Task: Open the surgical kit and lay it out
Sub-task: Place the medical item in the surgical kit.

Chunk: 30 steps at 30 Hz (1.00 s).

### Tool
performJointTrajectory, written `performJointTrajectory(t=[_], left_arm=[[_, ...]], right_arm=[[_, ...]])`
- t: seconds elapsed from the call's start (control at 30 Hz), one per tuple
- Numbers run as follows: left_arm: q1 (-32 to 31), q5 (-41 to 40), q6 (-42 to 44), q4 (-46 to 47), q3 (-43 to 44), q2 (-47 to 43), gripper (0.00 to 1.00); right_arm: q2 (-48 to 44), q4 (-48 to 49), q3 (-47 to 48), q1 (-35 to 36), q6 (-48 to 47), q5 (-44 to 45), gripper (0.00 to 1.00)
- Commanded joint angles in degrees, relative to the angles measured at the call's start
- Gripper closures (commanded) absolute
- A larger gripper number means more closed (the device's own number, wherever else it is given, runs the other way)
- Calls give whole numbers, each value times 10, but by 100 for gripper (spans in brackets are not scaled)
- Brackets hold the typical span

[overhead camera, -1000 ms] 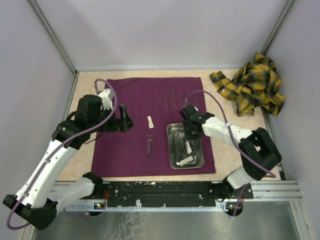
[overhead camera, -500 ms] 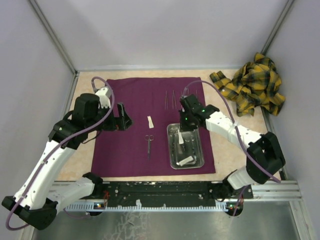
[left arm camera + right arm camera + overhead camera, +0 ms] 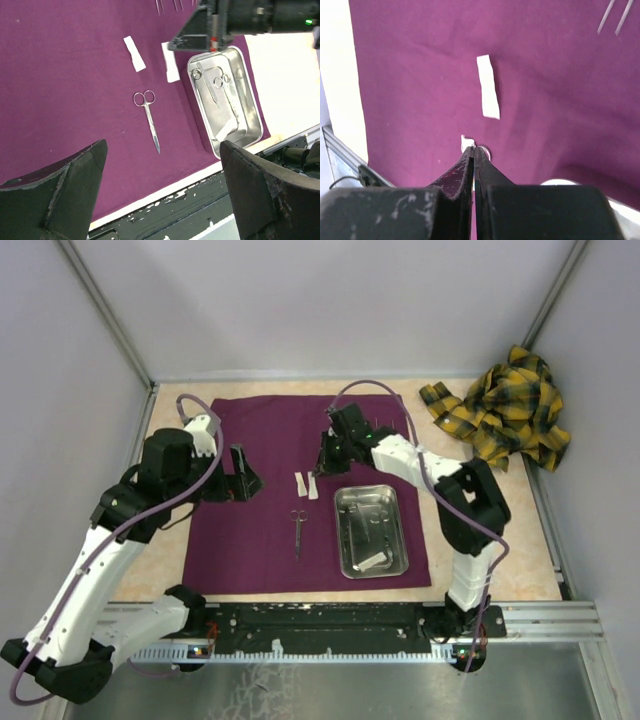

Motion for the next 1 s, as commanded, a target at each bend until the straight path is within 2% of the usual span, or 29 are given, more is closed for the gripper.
performJointTrajectory(t=[0.0,0.4,0.97], left_arm=[[2,-2,3,-1,13,-11,1],[2,14,8,10,4,-15,1],[3,8,19,7,-1,-16,1]], right_arm=[[74,59,87,12,19,-29,100],[206,98,204,43,62,-32,100],[250,99,215,52,82,1,100]])
